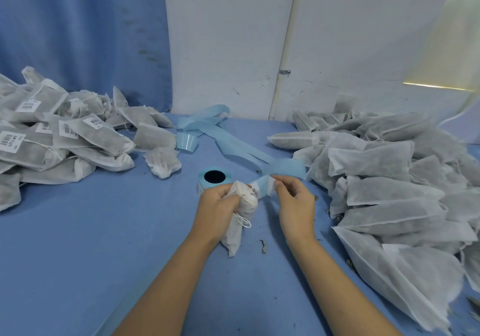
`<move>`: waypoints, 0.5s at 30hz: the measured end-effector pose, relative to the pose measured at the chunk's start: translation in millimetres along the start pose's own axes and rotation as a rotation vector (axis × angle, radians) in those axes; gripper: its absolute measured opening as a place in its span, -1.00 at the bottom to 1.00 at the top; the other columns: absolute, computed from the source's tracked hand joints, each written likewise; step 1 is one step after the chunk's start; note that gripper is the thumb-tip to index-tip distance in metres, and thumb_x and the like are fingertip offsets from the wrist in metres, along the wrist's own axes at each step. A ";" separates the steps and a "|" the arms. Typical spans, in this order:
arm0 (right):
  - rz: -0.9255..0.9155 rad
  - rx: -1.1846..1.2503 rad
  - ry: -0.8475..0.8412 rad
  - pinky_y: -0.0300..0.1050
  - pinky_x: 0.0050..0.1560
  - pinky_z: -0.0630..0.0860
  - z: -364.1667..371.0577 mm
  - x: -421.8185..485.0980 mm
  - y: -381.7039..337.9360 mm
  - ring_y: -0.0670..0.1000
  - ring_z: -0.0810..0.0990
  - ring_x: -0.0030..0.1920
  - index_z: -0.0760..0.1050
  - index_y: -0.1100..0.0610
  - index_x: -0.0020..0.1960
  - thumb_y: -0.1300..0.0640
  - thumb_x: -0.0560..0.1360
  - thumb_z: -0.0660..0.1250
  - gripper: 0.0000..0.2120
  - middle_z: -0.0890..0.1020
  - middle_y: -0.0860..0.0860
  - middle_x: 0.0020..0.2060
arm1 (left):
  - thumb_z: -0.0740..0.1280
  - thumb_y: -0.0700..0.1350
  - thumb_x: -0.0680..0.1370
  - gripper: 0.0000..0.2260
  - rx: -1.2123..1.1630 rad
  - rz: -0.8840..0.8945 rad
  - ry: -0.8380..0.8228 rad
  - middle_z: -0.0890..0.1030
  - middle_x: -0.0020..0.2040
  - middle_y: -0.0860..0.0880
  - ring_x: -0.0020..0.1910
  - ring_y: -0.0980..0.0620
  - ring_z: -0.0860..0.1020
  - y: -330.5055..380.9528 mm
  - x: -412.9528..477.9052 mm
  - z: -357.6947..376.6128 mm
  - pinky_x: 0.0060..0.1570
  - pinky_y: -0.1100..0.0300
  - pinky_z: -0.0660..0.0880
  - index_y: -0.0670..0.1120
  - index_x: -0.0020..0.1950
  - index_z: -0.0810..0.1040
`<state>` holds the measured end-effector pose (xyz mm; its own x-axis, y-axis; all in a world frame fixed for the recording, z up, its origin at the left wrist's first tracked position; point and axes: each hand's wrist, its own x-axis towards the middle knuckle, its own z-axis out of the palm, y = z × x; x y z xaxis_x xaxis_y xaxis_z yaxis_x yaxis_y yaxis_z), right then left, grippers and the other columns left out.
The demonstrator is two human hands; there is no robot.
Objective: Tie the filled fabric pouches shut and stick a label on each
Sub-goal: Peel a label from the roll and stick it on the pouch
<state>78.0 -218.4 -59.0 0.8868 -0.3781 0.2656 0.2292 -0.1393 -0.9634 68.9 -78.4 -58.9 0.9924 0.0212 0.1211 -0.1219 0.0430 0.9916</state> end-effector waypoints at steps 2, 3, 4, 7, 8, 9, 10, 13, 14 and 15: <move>0.006 0.003 0.083 -0.43 -0.10 0.44 -2.2 2.8 0.8 -0.18 0.57 -0.09 0.62 -0.01 -0.08 0.24 0.55 0.27 -0.80 0.66 -0.10 -0.09 | 0.17 -0.23 0.21 -0.68 -0.027 0.006 0.013 0.44 -0.30 -0.13 -0.34 0.02 0.41 -0.6 0.8 -0.8 -0.38 0.22 0.43 -0.45 -0.19 0.47; 0.005 0.009 0.120 -0.42 -0.12 0.43 -3.1 3.7 0.7 -0.20 0.56 -0.13 0.61 -0.03 -0.09 0.23 0.55 0.27 -0.79 0.65 -0.11 -0.10 | 0.17 -0.22 0.22 -0.67 -0.027 0.015 0.013 0.44 -0.31 -0.12 -0.34 0.03 0.40 -0.9 1.3 -1.0 -0.38 0.23 0.41 -0.46 -0.18 0.47; 0.001 0.019 0.151 -0.41 -0.14 0.43 -4.1 4.1 0.1 -0.23 0.54 -0.18 0.60 -0.06 -0.11 0.23 0.56 0.28 -0.77 0.65 -0.13 -0.13 | 0.17 -0.22 0.23 -0.69 -0.024 0.023 0.021 0.43 -0.32 -0.11 -0.34 0.03 0.40 -0.9 0.6 -1.1 -0.35 0.22 0.38 -0.44 -0.19 0.48; -0.017 0.054 0.183 -0.37 -0.16 0.45 -6.1 3.1 -3.4 -0.24 0.54 -0.25 0.59 -0.10 -0.12 0.22 0.56 0.29 -0.76 0.65 -0.16 -0.20 | 0.18 -0.35 0.38 -0.74 -0.061 0.039 0.004 0.50 -0.41 0.04 -0.41 0.13 0.44 -2.3 1.7 -1.6 -0.40 0.32 0.37 -0.12 -0.40 0.58; -0.020 0.058 0.172 -0.38 -0.14 0.46 -6.2 2.6 -4.3 -0.22 0.55 -0.24 0.60 -0.09 -0.11 0.22 0.55 0.29 -0.77 0.65 -0.17 -0.21 | 0.16 -0.41 0.42 -0.63 -0.085 0.045 -0.003 0.58 -0.37 0.11 -0.39 0.18 0.50 -1.2 2.4 -1.4 -0.39 0.35 0.41 -0.03 -0.35 0.62; -0.018 0.059 0.156 -0.40 -0.15 0.45 -5.9 2.1 -5.1 -0.21 0.55 -0.24 0.61 -0.10 -0.11 0.23 0.54 0.30 -0.76 0.66 -0.19 -0.22 | 0.16 -0.43 0.44 -0.59 -0.116 0.051 -0.003 0.65 -0.26 0.16 -0.30 0.21 0.57 -1.1 4.5 -0.9 -0.33 0.36 0.45 0.01 -0.20 0.67; -0.009 0.065 0.140 -0.44 -0.20 0.44 -5.0 1.4 -5.9 -0.23 0.53 -0.28 0.62 -0.10 -0.11 0.25 0.53 0.30 -0.74 0.66 -0.23 -0.27 | 0.16 -0.43 0.45 -0.58 -0.147 0.053 0.011 0.68 -0.13 0.16 -0.17 0.21 0.61 0.4 6.4 -0.3 -0.23 0.35 0.48 0.01 -0.05 0.67; 0.036 0.145 0.107 -0.49 -0.34 0.39 -1.1 -0.5 -11.0 -0.26 0.44 -0.40 0.63 -0.02 -0.09 0.30 0.50 0.29 -0.74 0.61 -0.24 -0.40 | 0.25 -0.41 0.48 -0.61 -0.239 0.059 0.054 0.68 -0.01 0.09 -0.02 0.13 0.61 4.6 12.9 -0.2 -0.04 0.29 0.50 0.05 0.07 0.62; 0.044 0.180 0.100 -0.47 -0.32 0.41 -0.1 -1.1 -13.9 -0.25 0.46 -0.38 0.62 0.01 -0.08 0.30 0.51 0.29 -0.77 0.62 -0.23 -0.39 | 0.28 -0.39 0.49 -0.63 -0.258 0.059 0.059 0.69 -0.02 0.06 0.01 0.09 0.62 5.6 14.2 -0.3 0.02 0.24 0.50 0.05 0.06 0.61; 0.047 0.217 0.089 -0.45 -0.27 0.44 0.6 -1.3 -16.7 -0.23 0.49 -0.34 0.60 0.02 -0.06 0.31 0.51 0.28 -0.78 0.62 -0.22 -0.38 | 0.30 -0.38 0.50 -0.66 -0.275 0.060 0.058 0.69 -0.01 0.04 0.04 0.05 0.61 5.9 15.0 -0.5 0.09 0.17 0.50 0.04 0.06 0.61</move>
<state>73.2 -215.0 -43.3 0.8618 -0.4601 0.2135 0.2779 0.0762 -0.9576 83.1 -77.4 -51.2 0.9818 0.0885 0.1683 -0.1877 0.3091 0.9323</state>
